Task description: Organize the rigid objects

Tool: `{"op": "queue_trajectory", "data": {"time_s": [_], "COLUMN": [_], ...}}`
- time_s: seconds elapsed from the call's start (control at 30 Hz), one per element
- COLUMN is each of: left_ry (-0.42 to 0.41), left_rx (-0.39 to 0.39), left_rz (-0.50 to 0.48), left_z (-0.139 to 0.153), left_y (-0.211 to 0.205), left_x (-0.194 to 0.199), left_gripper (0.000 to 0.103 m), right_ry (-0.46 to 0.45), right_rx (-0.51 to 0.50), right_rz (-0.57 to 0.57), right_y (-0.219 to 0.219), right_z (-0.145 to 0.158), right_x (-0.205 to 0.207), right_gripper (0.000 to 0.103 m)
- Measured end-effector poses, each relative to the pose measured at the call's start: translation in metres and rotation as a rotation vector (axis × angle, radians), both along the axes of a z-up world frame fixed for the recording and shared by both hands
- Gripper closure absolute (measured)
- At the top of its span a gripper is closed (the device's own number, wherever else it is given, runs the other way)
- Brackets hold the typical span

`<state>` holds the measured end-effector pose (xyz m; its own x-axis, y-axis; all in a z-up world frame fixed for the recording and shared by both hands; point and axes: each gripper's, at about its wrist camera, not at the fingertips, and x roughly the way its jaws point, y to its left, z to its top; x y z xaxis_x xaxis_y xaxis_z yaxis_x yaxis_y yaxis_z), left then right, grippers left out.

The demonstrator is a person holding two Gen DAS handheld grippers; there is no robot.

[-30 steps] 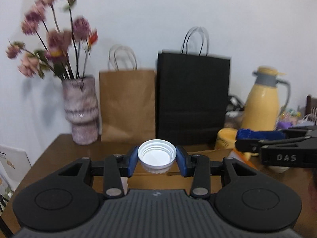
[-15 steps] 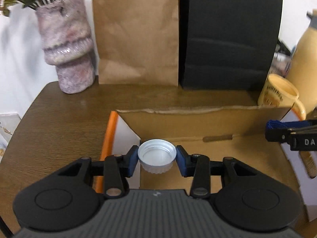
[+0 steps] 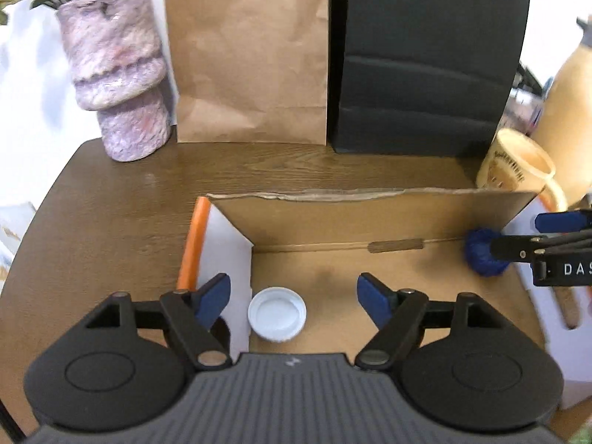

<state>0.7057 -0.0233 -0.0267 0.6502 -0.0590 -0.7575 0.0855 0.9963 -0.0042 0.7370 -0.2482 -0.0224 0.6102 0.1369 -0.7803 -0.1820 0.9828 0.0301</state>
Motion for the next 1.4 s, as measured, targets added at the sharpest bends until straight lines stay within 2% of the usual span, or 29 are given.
{"op": "queue_trajectory", "data": {"time_s": [0.1,0.2,0.27,0.37,0.43,0.53,0.63,0.73,0.93,1.2,1.4], "left_ry": [-0.027,-0.093,-0.181,-0.351,-0.441,-0.532,-0.596,-0.629,-0.654,-0.672,-0.669], "left_rx": [0.002,0.0,0.004,0.009,-0.021,-0.048,-0.07,-0.085,-0.055,-0.074,-0.088], "left_rz": [0.008,0.041,0.072,0.057,0.049,0.068,0.085,0.068,0.021,0.012,-0.01], "left_z": [0.026,0.054,0.073,0.098,0.106,0.112,0.115,0.118,0.119,0.118,0.114], "left_y": [0.004,0.008,0.008,0.006,0.005,0.003,0.0,-0.004,-0.018,-0.021,-0.024], "left_x": [-0.019,-0.046,-0.07,-0.112,-0.14,-0.168,-0.191,-0.208,-0.238,-0.283,-0.326], "left_gripper": [0.022,0.02,0.017,0.014,0.011,0.011,0.011,0.011,0.011,0.01,0.007], "right_ry": [-0.037,-0.08,-0.165,-0.328,-0.439,-0.559,-0.624,-0.644,-0.647,-0.642,-0.681], "right_rx": [0.017,0.057,0.096,0.149,0.165,0.142,0.142,0.177,0.201,0.226,0.148], "right_rz": [-0.002,-0.015,-0.019,-0.039,-0.034,-0.018,-0.012,-0.013,-0.013,0.005,0.063], "right_y": [-0.006,-0.014,-0.02,-0.031,-0.036,-0.039,-0.042,-0.045,-0.047,-0.052,-0.046], "right_z": [0.028,0.056,0.073,0.093,0.102,0.11,0.114,0.112,0.107,0.098,0.093], "right_x": [-0.018,-0.044,-0.068,-0.113,-0.144,-0.179,-0.205,-0.221,-0.245,-0.281,-0.328], "right_gripper": [0.026,0.023,0.023,0.02,0.019,0.016,0.016,0.016,0.016,0.016,0.014]}}
